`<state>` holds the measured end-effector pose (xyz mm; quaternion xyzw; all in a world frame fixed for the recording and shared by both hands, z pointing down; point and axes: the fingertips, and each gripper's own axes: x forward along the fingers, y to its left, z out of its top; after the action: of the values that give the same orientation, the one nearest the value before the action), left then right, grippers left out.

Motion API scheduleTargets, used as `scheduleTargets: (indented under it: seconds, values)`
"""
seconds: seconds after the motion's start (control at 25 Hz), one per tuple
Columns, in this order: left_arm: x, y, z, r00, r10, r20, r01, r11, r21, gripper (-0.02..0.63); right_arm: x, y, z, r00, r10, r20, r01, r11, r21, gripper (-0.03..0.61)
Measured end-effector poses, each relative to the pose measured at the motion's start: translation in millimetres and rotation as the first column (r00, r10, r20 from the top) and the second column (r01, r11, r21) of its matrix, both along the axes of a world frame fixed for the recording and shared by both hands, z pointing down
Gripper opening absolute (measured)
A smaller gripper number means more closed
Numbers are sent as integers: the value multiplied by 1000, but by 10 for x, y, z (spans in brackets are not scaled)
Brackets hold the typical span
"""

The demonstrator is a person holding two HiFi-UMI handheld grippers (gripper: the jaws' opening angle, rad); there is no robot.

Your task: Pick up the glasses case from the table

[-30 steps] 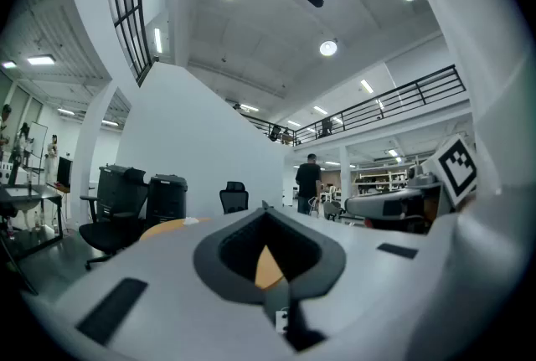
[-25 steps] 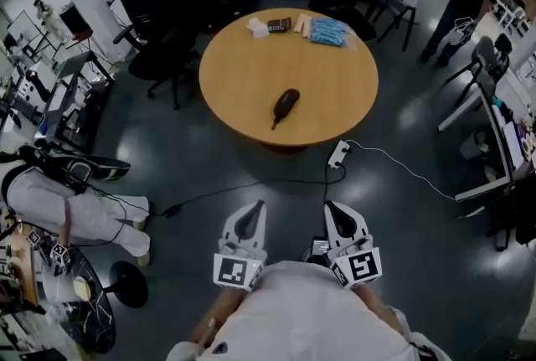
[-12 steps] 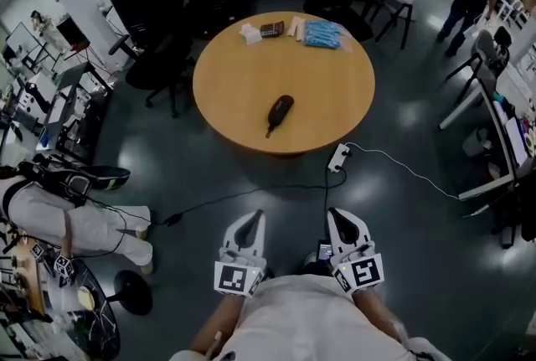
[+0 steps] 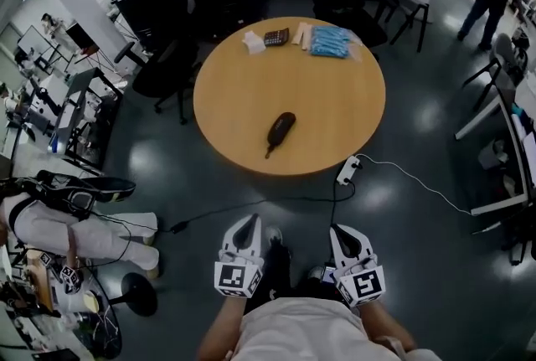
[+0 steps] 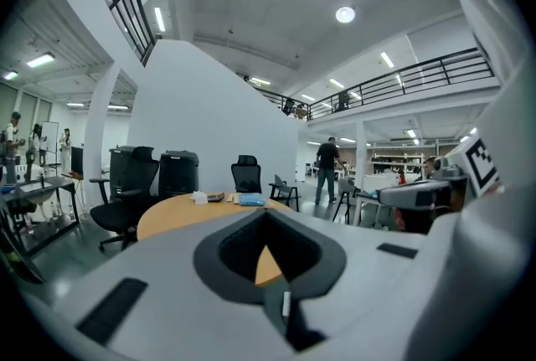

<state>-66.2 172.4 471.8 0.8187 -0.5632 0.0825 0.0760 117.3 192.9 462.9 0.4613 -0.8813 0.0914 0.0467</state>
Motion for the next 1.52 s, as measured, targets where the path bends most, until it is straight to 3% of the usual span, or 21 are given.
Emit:
scheduleTargets:
  seconds: [0.32, 0.52, 0.64, 0.72, 0.8, 0.96, 1.04, 1.28, 1.4, 1.52]
  values:
    - [-11, -1315, 381, 997, 74, -23, -74, 997, -36, -3, -51, -1242, 95, 996, 91, -16, -91, 996, -10, 15]
    - [-111, -1932, 600, 992, 125, -28, -127, 987, -95, -2, -273, -1982, -13, 995, 83, -54, -84, 996, -4, 15]
    - [-165, -2326, 904, 988, 152, 31, -146, 980, -138, -2, -355, -2316, -54, 995, 84, -45, -84, 996, -2, 15]
    - [-226, -2475, 1316, 987, 147, 63, -131, 969, -210, -2, -403, -2434, -43, 997, 72, -38, -73, 997, -16, 15]
    - [-263, -2531, 1754, 983, 162, 81, -128, 939, -319, -2, -450, -2513, -30, 998, 51, -34, -52, 998, -34, 15]
    - [-213, -2623, 2377, 964, 239, 121, -145, 845, -515, 1, -482, -2687, -17, 999, -1, -35, -1, 999, -45, 17]
    - [-211, -2654, 2662, 957, 258, 132, -131, 791, -598, 137, -475, -2765, 40, 999, -19, -32, 17, 998, -65, 15]
    - [-199, -2727, 3336, 938, 309, 159, -93, 664, -741, 156, -403, -2897, 91, 999, -42, -35, 40, 997, -70, 17]
    - [-265, -2763, 3572, 934, 304, 186, -47, 623, -781, 156, -318, -2923, 187, 999, -28, -22, 26, 995, -94, 15]
    - [-282, -2808, 3583, 934, 305, 187, -38, 604, -796, 158, -249, -2934, 260, 1000, -14, -12, 12, 994, -112, 17]
